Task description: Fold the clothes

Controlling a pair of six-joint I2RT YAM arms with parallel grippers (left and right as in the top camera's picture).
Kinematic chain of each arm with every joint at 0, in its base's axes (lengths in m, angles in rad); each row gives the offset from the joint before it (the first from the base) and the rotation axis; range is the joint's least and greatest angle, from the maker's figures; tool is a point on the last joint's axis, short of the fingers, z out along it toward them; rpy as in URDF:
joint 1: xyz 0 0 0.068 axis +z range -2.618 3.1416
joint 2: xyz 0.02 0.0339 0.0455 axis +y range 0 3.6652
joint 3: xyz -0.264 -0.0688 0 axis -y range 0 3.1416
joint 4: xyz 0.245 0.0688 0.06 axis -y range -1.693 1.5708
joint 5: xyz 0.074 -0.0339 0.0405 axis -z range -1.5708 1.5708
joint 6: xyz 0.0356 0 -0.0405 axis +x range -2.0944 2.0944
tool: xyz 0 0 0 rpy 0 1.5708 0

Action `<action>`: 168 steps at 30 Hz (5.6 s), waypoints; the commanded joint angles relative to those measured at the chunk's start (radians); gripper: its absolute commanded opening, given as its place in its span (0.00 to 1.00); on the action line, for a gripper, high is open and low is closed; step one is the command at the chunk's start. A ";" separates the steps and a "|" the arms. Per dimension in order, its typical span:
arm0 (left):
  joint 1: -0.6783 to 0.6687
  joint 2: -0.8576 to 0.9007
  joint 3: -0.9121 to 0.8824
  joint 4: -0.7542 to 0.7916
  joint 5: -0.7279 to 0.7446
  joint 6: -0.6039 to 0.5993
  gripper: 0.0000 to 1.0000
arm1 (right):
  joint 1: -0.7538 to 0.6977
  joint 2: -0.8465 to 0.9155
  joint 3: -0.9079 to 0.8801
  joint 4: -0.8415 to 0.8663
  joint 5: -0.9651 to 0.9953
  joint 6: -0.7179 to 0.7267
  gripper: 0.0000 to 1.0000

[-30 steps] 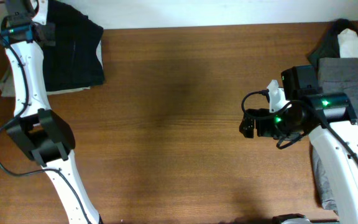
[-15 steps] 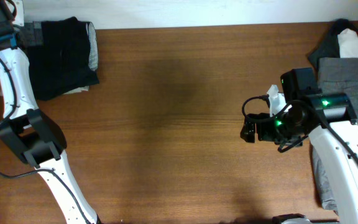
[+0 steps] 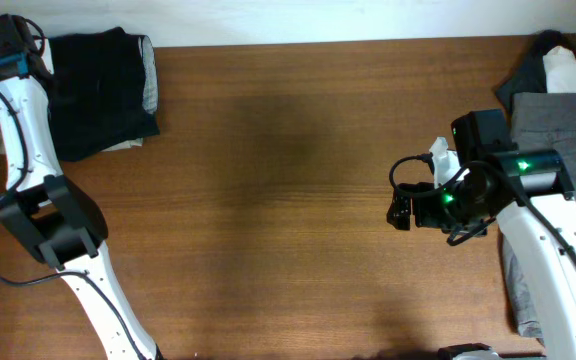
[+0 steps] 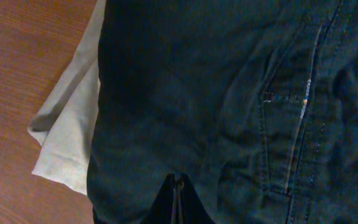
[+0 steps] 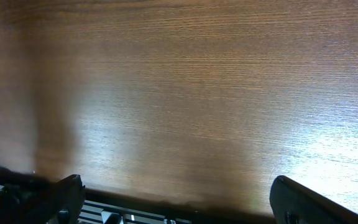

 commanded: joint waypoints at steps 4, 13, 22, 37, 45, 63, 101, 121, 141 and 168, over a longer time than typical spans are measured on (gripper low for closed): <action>0.048 0.084 -0.017 0.002 -0.006 -0.039 0.01 | -0.006 -0.001 0.011 -0.001 0.005 0.001 0.99; 0.138 0.169 -0.016 -0.002 -0.034 -0.055 0.17 | -0.006 -0.001 0.011 -0.001 0.005 0.001 0.99; 0.125 -0.106 -0.016 -0.072 0.222 -0.130 0.70 | -0.006 -0.027 0.109 0.018 0.005 0.001 0.98; 0.029 -0.656 -0.016 -0.566 0.584 0.026 0.99 | -0.006 -0.643 0.037 -0.014 0.115 0.039 0.99; -0.114 -1.118 -0.033 -0.584 0.566 0.026 0.99 | -0.006 -0.895 -0.323 0.293 0.192 0.110 0.99; -0.114 -1.802 -1.604 0.280 0.715 -0.095 0.99 | -0.006 -0.895 -0.325 0.378 0.362 0.109 0.99; -0.114 -1.713 -1.608 0.279 0.701 -0.095 0.99 | -0.123 -1.358 -1.202 1.339 0.279 0.128 0.99; -0.114 -1.713 -1.608 0.279 0.701 -0.095 0.99 | -0.054 -1.359 -1.332 1.310 0.290 -0.126 0.99; -0.116 -1.717 -1.608 0.268 0.700 -0.095 0.99 | -0.053 -1.358 -1.332 1.312 0.290 -0.128 0.99; -0.379 -2.412 -2.471 1.185 0.254 -0.114 0.99 | -0.053 -1.358 -1.332 1.312 0.290 -0.128 0.98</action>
